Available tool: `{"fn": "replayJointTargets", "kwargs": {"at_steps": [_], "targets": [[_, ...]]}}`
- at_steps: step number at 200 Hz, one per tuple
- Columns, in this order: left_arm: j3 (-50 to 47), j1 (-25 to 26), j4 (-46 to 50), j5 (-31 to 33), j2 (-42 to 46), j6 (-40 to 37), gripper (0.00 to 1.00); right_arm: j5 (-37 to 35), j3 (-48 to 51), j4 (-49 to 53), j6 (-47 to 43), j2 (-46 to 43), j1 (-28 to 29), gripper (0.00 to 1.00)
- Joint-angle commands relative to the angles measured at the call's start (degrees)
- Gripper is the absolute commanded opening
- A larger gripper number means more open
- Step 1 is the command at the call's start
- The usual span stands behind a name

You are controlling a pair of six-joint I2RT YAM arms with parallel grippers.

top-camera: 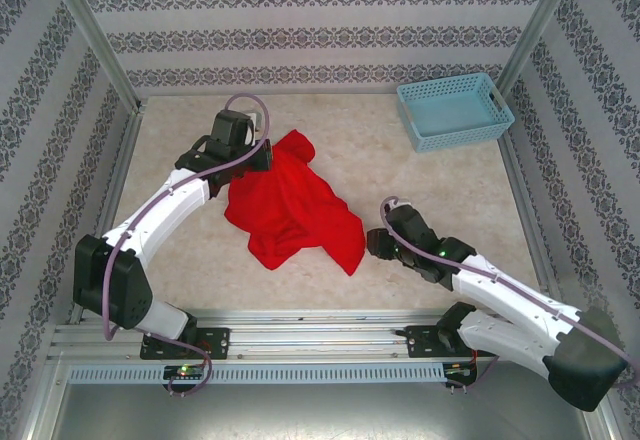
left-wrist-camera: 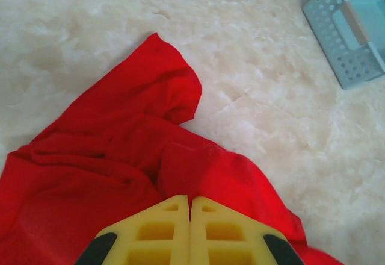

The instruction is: Fold the inside-out t-shirt

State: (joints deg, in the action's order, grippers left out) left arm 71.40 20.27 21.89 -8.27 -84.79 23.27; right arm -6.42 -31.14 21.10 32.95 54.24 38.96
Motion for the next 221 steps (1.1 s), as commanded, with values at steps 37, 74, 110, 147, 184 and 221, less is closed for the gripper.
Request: {"fn": "replayJointTargets", "kwargs": {"at_steps": [37, 74, 110, 147, 184, 221], "targets": [[2.5, 0.8, -1.1, -3.1, 1.8, -1.3, 0.0, 5.6, -5.2, -10.1, -15.2, 7.3, -0.7, 0.69], [2.9, 0.8, 0.3, 0.1, 2.8, -1.4, 0.0, 6.1, -12.0, -12.4, -25.1, 18.9, -0.7, 0.72], [2.5, 0.6, 0.2, 2.7, 5.7, -0.7, 0.0, 7.6, -16.4, -15.4, -29.5, 24.8, 2.2, 0.7], [2.2, 0.7, -0.7, 1.7, 8.4, -0.6, 0.0, 5.0, -18.7, -20.3, -31.4, 28.6, 5.5, 0.65], [1.9, 0.7, -0.4, 1.0, 9.4, -1.1, 0.0, 3.2, -20.5, -23.1, -32.2, 32.3, 5.4, 0.54], [1.3, 0.6, 0.1, 1.2, 9.6, -1.6, 0.0, 5.3, -20.5, -25.8, -32.2, 32.3, 4.1, 0.44]]}}
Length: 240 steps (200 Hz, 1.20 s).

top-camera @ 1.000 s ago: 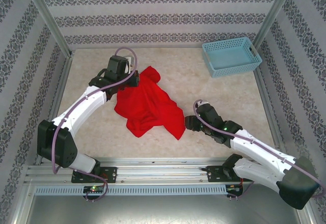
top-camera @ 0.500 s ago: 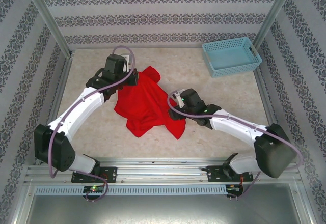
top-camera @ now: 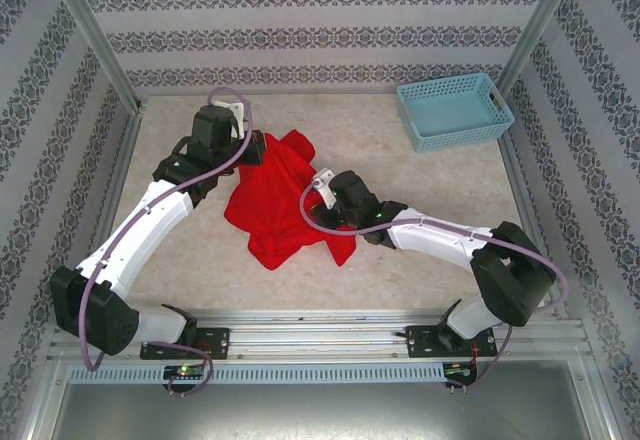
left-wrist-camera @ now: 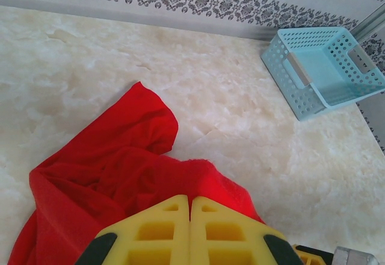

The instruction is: Fold the inside-out t-shirt

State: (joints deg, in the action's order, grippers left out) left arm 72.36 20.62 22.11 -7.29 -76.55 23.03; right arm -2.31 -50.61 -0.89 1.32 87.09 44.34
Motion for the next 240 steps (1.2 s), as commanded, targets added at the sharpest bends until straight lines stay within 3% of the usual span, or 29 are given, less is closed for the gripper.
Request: {"fn": "replayJointTargets", "kwargs": {"at_steps": [1, 46, 127, 205, 240], "targets": [[0.3, 0.3, -0.1, 0.2, 1.3, -1.4, 0.0, 1.3, -1.0, -3.9, -0.4, -0.6, -1.4, 0.44], [-2.1, 0.3, -1.4, 0.3, 2.7, -1.9, 0.0, 14.2, 0.5, -7.5, 3.6, -4.8, -5.5, 0.44], [-4.5, 0.3, -4.0, -2.4, 5.0, -2.1, 0.0, 6.7, -9.5, -1.7, 2.9, 3.1, -1.8, 0.42], [-4.9, 0.3, -4.3, -3.0, 5.2, -2.2, 0.0, 9.6, -14.5, -0.6, 5.0, 8.9, -1.1, 0.39], [-4.9, 0.3, -4.1, -1.6, 5.4, -2.6, 0.0, 5.1, -17.2, 2.3, 5.5, 10.7, -1.0, 0.11]]}}
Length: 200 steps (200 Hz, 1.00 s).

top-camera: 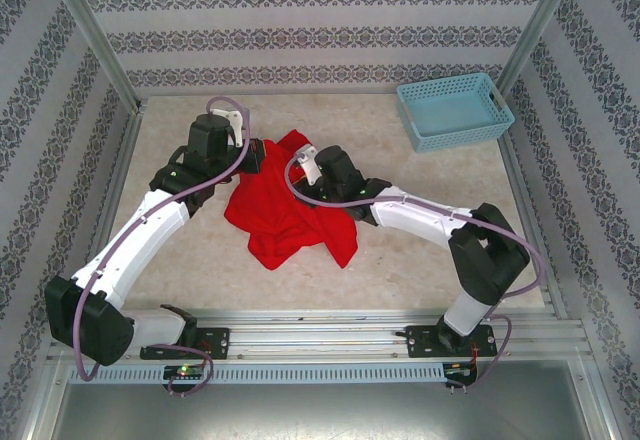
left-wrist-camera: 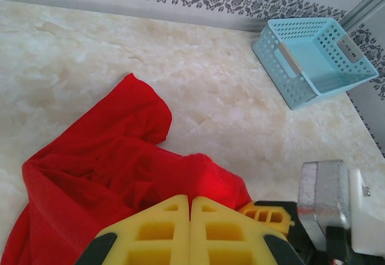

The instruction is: Fold the inside-out t-shirt

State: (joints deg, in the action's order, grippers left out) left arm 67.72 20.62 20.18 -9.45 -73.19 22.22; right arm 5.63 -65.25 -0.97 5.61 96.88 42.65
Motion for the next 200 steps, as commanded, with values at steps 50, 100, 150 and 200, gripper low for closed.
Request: {"fn": "replayJointTargets", "kwargs": {"at_steps": [50, 100, 150, 200], "targets": [[2.8, -2.3, 1.4, 15.9, 2.0, -2.2, 0.0, -7.1, -6.2, 9.6, -0.1, -10.0, 6.3, 0.0], [13.6, -8.8, 2.1, 20.4, 4.4, -4.1, 0.0, -6.5, -20.0, 17.0, 4.2, -12.9, 14.2, 0.0], [22.3, -8.5, -1.5, 11.2, 3.8, -6.2, 0.0, -9.0, -20.8, 13.1, 13.8, -13.6, 14.8, 0.0], [23.1, 1.1, -5.8, 4.7, -7.7, -5.5, 0.0, -12.4, -1.0, 8.3, 27.9, -24.9, 5.7, 0.0]]}}
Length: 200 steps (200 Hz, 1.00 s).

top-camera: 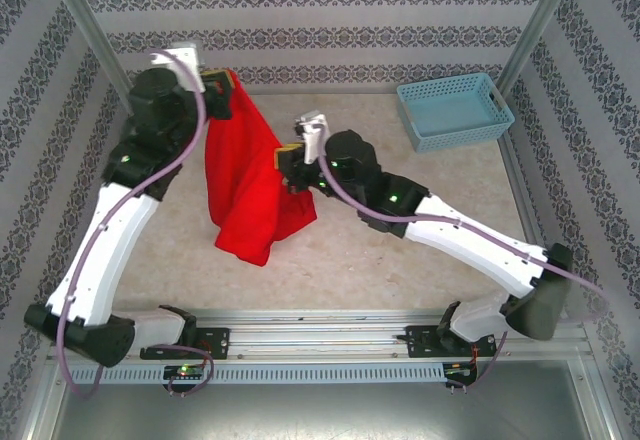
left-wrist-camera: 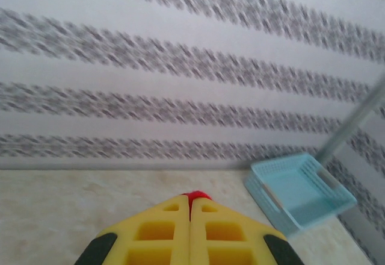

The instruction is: Fold the inside-out t-shirt

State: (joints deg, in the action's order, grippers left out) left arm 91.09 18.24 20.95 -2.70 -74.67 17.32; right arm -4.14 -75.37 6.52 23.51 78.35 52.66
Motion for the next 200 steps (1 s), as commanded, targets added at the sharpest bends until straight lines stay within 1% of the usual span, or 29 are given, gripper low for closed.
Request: {"fn": "replayJointTargets", "kwargs": {"at_steps": [1, 13, 27, 46, 50, 55, 61, 72, 79, 89, 101, 117, 126, 138, 153, 161, 180, 200], "targets": [[-0.2, 3.6, -6.6, -2.1, -6.5, -0.6, 0.0, -2.7, 9.8, 0.8, 10.3, -6.7, -4.5, 0.0], [0.5, 7.5, -6.5, -3.2, -11.4, -1.7, 0.0, -3.0, 16.3, 0.9, 12.5, -10.6, -6.5, 0.0], [3.0, 10.6, -5.6, -5.4, -18.3, -1.9, 0.0, -3.4, 22.5, 2.1, 14.9, -14.9, -7.9, 0.0], [11.1, 12.9, -0.3, -6.7, -30.1, -0.7, 0.01, -3.5, 29.4, 3.5, 18.1, -20.3, -8.9, 0.0], [13.5, 13.2, 1.9, -7.0, -32.7, -0.4, 0.05, -3.5, 30.7, 3.8, 18.7, -21.4, -9.1, 0.0], [16.7, 13.4, 4.6, -7.1, -35.9, -0.2, 0.12, -3.8, 31.9, 4.4, 19.3, -22.8, -9.6, 0.0], [21.0, 13.6, 8.9, -6.2, -39.4, 0.0, 0.25, -4.2, 33.2, 5.4, 20.0, -24.7, -10.1, 0.0], [29.2, 13.8, 18.6, -2.5, -44.9, 0.9, 0.44, -4.8, 34.7, 7.3, 20.7, -28.1, -11.8, 0.0], [33.4, 13.8, 24.3, -0.4, -46.9, 1.6, 0.53, -5.1, 35.5, 8.7, 20.7, -30.3, -13.1, 0.0], [34.0, 13.8, 28.2, 2.2, -46.5, 2.5, 0.63, -5.3, 35.9, 11.1, 20.8, -33.1, -15.6, 0.0], [27.2, 13.9, 27.7, 5.1, -41.1, 4.6, 0.72, -5.1, 36.2, 13.3, 20.6, -35.6, -18.9, 0.0], [10.4, 14.1, 21.6, 8.4, -28.9, 8.0, 0.83, -2.6, 37.0, 14.7, 20.2, -37.4, -23.7, 0.0], [0.5, 14.2, 18.8, 11.5, -21.7, 10.5, 0.87, -0.9, 37.5, 15.2, 20.3, -37.5, -26.5, 0.0], [-11.3, 14.2, 17.2, 15.6, -13.3, 13.7, 0.91, 2.0, 38.5, 15.2, 20.8, -37.3, -30.3, 0.0], [-22.3, 14.1, 18.6, 18.2, -6.7, 17.3, 0.91, 5.0, 40.0, 14.0, 21.7, -37.3, -33.7, 0.0], [-27.0, 14.2, 19.4, 17.3, -4.7, 18.7, 0.9, 6.2, 40.7, 13.0, 22.0, -37.4, -35.1, 0.0], [-36.5, 14.3, 18.6, 11.5, -2.4, 22.9, 0.86, 7.2, 40.7, 12.5, 21.9, -37.0, -36.8, 0.0], [-43.4, 15.5, 13.7, 5.6, -1.4, 27.2, 0.82, 7.4, 40.4, 12.1, 21.4, -36.4, -37.2, 0.0]]}}
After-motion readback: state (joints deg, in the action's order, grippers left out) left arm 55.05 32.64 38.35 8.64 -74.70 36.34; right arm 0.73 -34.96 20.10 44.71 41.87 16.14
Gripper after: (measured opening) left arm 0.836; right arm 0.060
